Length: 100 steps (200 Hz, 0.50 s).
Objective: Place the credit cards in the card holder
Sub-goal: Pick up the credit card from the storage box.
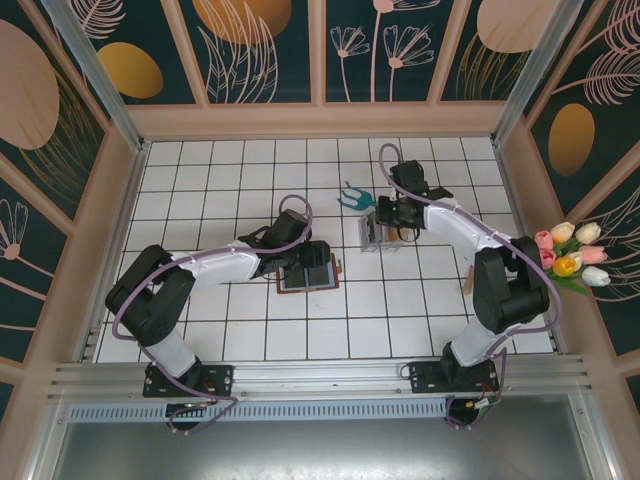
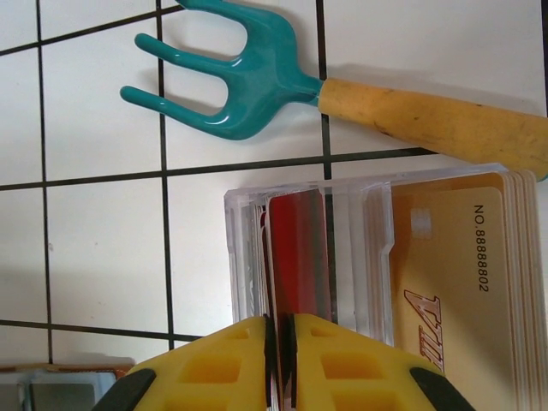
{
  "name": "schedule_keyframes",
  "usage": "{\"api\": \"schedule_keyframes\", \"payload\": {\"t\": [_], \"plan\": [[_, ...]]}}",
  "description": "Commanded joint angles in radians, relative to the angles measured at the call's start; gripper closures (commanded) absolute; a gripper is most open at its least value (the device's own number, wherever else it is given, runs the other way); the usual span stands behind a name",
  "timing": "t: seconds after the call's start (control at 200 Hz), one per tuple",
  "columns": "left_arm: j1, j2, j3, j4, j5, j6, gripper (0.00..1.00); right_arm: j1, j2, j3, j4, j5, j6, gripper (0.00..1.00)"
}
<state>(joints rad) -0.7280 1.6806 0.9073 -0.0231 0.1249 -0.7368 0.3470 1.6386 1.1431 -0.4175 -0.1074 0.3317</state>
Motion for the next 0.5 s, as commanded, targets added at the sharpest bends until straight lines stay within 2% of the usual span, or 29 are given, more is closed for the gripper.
{"api": "schedule_keyframes", "payload": {"t": [0.0, 0.145, 0.245, 0.495], "plan": [[0.005, 0.012, 0.02, -0.012, 0.012, 0.014, 0.33, -0.012, -0.032, -0.014, 0.014, -0.057, 0.021, 0.88], [0.006, 0.014, 0.019, -0.012, 0.013, 0.016, 0.33, -0.013, -0.027, -0.019, 0.012, -0.052, 0.023, 0.87], [0.005, 0.016, 0.018, -0.012, 0.015, 0.016, 0.33, -0.015, -0.023, -0.019, 0.014, -0.059, 0.023, 0.83], [0.004, 0.017, 0.02, -0.014, 0.016, 0.016, 0.33, -0.029, -0.017, -0.03, 0.041, -0.124, 0.03, 0.85]]}}
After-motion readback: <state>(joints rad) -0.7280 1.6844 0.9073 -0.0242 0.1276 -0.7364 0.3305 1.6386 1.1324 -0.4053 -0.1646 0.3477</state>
